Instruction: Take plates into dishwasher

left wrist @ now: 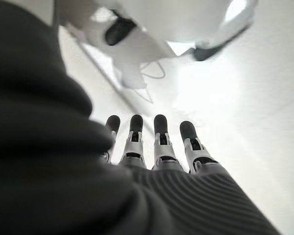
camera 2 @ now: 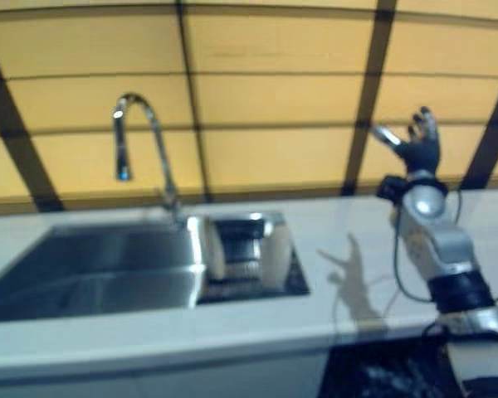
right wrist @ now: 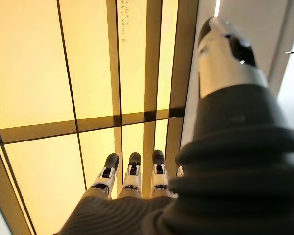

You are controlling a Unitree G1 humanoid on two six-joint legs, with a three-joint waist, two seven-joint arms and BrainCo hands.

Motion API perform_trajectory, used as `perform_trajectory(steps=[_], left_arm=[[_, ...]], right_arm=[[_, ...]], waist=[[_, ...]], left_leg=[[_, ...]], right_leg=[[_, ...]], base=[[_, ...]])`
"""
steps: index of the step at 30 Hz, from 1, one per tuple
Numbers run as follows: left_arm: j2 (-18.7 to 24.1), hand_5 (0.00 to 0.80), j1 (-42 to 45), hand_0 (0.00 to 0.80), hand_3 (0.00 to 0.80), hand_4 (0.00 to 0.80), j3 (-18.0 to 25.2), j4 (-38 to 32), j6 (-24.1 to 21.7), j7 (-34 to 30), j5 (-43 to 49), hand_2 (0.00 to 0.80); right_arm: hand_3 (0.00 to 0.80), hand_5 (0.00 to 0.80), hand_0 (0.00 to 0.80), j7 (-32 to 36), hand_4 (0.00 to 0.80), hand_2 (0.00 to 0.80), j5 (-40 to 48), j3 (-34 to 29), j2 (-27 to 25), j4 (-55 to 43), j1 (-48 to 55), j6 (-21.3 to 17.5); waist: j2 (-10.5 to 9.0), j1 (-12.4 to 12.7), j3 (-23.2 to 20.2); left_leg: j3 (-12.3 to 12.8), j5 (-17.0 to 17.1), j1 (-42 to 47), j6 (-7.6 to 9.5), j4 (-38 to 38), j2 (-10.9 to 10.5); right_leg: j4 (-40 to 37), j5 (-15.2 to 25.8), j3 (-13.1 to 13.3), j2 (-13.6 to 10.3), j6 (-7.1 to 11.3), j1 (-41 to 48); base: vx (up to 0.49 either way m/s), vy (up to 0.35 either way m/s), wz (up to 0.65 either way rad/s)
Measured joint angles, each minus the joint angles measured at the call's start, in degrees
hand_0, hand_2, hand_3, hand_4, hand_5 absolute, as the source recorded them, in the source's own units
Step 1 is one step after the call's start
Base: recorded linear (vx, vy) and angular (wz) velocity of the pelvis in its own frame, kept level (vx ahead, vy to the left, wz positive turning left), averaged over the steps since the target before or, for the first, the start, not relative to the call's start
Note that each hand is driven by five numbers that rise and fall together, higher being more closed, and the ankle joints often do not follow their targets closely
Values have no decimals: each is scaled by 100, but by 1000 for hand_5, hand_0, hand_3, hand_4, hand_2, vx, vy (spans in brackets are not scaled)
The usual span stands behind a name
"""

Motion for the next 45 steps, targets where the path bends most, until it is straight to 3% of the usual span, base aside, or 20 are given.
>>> perform_trajectory(steps=[1, 2, 3, 5, 6, 8, 9, 11, 14, 16, 18, 19, 22, 26, 32, 35, 45], left_arm=[[-15, 0, -11, 0, 0, 0, -1, -2, -31, 11, 0, 0], [-52, 0, -50, 0, 0, 0, -4, -26, -79, 33, 0, 0], [-38, 0, -66, 0, 0, 0, 9, -182, -102, 52, -3, 0], [74, 0, -126, 0, 0, 0, 26, -427, -92, 80, -3, 0], [126, 0, -204, 0, 0, 0, 31, -550, -68, 95, -8, 0], [207, 0, -198, 0, 0, 0, 122, -651, -5, 107, -53, 0], [287, 0, -217, 0, 0, 0, 209, -656, 63, 113, -57, 0], [361, 0, -197, 0, 0, 0, 206, -615, 118, 113, -59, 0], [349, 0, -172, 0, 0, 0, 205, -520, 162, 122, -68, 0], [285, 0, -159, 0, 0, 0, 211, -444, 165, 133, -144, 0], [203, 0, -77, 0, 0, 0, 217, -361, 199, 128, -219, 0], [133, 0, -6, 0, 0, 0, 221, -355, 208, 130, -223, 0], [121, 0, -1, 0, 0, 0, 191, -354, 235, 123, -227, 0], [112, 0, -1, 0, 0, 0, 94, -376, 293, 112, -233, 0], [114, 0, 22, 0, 0, 0, 74, -379, 371, 113, -385, 0], [148, 0, 70, 0, 0, 0, 89, -379, 476, 114, -403, 0], [276, 0, 177, 0, 0, 0, 242, -374, 571, 155, -411, 0]], right_arm=[[0, 0, 0, -1, 0, 0, -1, 41, 0, 5, 1, 0], [0, 0, 0, 1, 0, 0, -11, 145, 4, 16, -3, 8], [0, 0, 0, -10, 0, 0, -49, 243, 1, 18, 14, 9], [0, 0, 0, -15, 0, 0, -52, 248, 29, 26, 13, 23], [0, 0, 0, -15, 0, 0, -99, 253, 50, 25, 3, 49], [0, 0, 0, -13, 0, 0, -258, 325, 170, 18, -2, 93], [0, 0, 0, -40, 0, 0, -297, 374, 167, 15, -6, 156], [0, 0, 0, -60, 0, 0, -290, 408, 166, 16, -13, 193], [0, 0, 0, -31, 0, 0, -272, 402, 152, 34, -36, 204], [0, 0, 0, 44, 0, 0, -263, 402, 107, 33, -142, 204], [0, 0, 0, 116, 0, 0, -259, 402, 73, 27, -140, 206], [0, 0, 0, 166, 0, 0, -260, 374, 14, 31, -131, 204], [0, 0, 0, 246, 0, 0, -261, 336, 24, 39, -73, 219], [0, 0, 0, 283, 0, 0, -258, 183, 22, 26, 18, 218], [0, 0, 0, 310, 0, 0, -253, -41, -75, 44, 81, 190], [0, 0, 0, 321, 0, 0, -254, -41, -110, 48, 84, 178], [0, 0, 0, 415, 0, 0, -260, -46, -145, 303, 123, 169]], waist=[[-19, 8, -5], [-100, 10, -16], [-186, 43, 25], [-332, 115, 111], [-418, 166, 161], [-453, 246, 187], [-433, 294, 228], [-438, 355, 265], [-439, 509, 337], [-299, 611, 535], [-149, 568, 593], [0, 461, 663], [-101, 452, 762], [-118, 456, 769], [-133, 463, 763], [-176, 461, 735], [-456, 494, 433]], left_leg=[[6, 137, -169, -89, 341, -13], [33, 458, -678, -244, 1247, -76], [34, 907, -1242, -213, 1930, -181], [275, 834, -1680, -88, 2069, -233], [410, 773, -1816, 39, 1815, -250], [657, 742, -1886, 106, 656, -107], [733, 819, -1739, 160, -477, -42], [522, 972, -1511, 259, -1890, -84], [129, 1223, -885, 205, -2718, -91], [15, 1381, -598, 271, -3220, -108], [33, 1667, -415, 335, -3220, -39], [40, 1571, -315, 267, -3267, 57], [212, 1571, -321, 458, -3351, -157], [307, 1537, -314, 567, -3354, -296], [548, 1520, -375, 643, -3358, -306], [718, 1506, -414, 665, -3358, -272], [613, 1504, -502, 637, -3357, -249]], right_leg=[[-15, -17, 15, -5, -23, 26], [-72, -48, 52, -52, -70, 96], [-153, -89, 64, -124, -119, 242], [-268, -108, 62, -223, -147, 435], [-346, -108, 47, -255, -146, 541], [-518, -118, 34, -169, -168, 756], [-647, -114, 87, -70, -193, 898], [-779, -143, 221, 21, -155, 997], [-868, -100, 534, 39, -140, 1047], [-881, -69, 920, 40, -7, 1059], [-878, -119, 991, 89, 100, 1087], [-852, -177, 1019, 158, 193, 1105], [-733, -272, 1039, -78, 429, 968], [-731, -321, 1007, -233, 588, 959], [-728, -294, 976, -323, 702, 785], [-731, -214, 715, -420, 772, 668], [-887, -117, 526, -393, 710, 742]], base=[[153, -255, -18], [161, -213, -11], [124, -148, -7], [129, -73, 4], [177, -14, -5], [218, 51, -7], [257, 110, -7], [235, 120, -26], [109, 85, -46], [63, 230, -82], [23, 237, -44], [26, 277, -18], [33, 285, -14], [9, 166, 5], [-20, 119, -17], [-16, -6, -32], [9, -60, 6]])
